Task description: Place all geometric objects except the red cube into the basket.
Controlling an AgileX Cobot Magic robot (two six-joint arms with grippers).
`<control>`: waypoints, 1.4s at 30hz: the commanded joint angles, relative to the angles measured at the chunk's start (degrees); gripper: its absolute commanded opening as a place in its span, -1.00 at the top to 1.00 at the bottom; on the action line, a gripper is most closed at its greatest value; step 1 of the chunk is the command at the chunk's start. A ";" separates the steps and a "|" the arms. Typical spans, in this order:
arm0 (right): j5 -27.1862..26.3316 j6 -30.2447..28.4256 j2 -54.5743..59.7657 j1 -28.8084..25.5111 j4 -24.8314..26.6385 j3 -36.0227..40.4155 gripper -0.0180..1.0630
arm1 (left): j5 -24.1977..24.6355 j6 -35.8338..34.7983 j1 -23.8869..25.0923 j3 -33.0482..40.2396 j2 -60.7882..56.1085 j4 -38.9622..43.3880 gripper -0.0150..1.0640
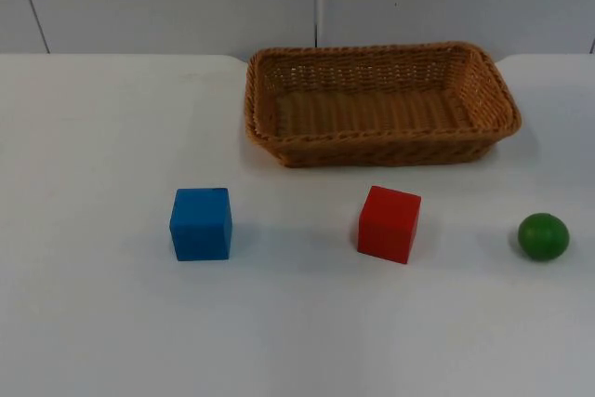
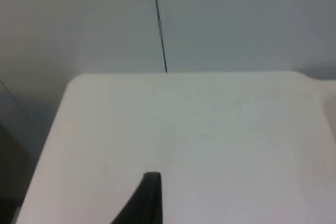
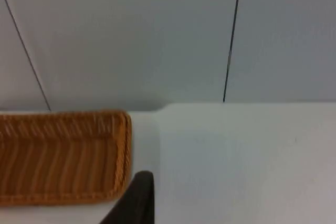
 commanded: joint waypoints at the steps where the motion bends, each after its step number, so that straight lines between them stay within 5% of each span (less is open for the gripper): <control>1: 1.13 0.32 3.86 0.25 -0.17 -0.29 -0.95 | -0.33 -0.25 -0.12 -0.33 3.04 -1.51 -0.96; 21: 0.89 0.32 6.40 0.25 -0.28 -0.29 -0.95 | -0.59 -0.07 -0.33 -0.33 7.69 -4.94 -0.96; 27: 0.89 0.03 6.40 0.25 -0.28 -0.29 -0.95 | -0.38 1.36 -6.77 -0.33 15.32 -8.40 -0.96; 32: 1.01 -0.61 6.40 0.25 -0.28 -0.29 -0.95 | -6.36 -1.00 -15.45 -0.33 25.28 -8.18 -0.96; 35: 1.38 -0.61 6.40 0.25 -0.28 -0.29 -0.95 | -10.80 -8.51 -18.69 -0.33 32.44 -6.97 -0.96; 42: 2.68 -0.85 6.40 0.25 -0.28 -0.29 -0.95 | -12.52 -19.40 -21.22 -0.33 44.12 -3.84 -0.96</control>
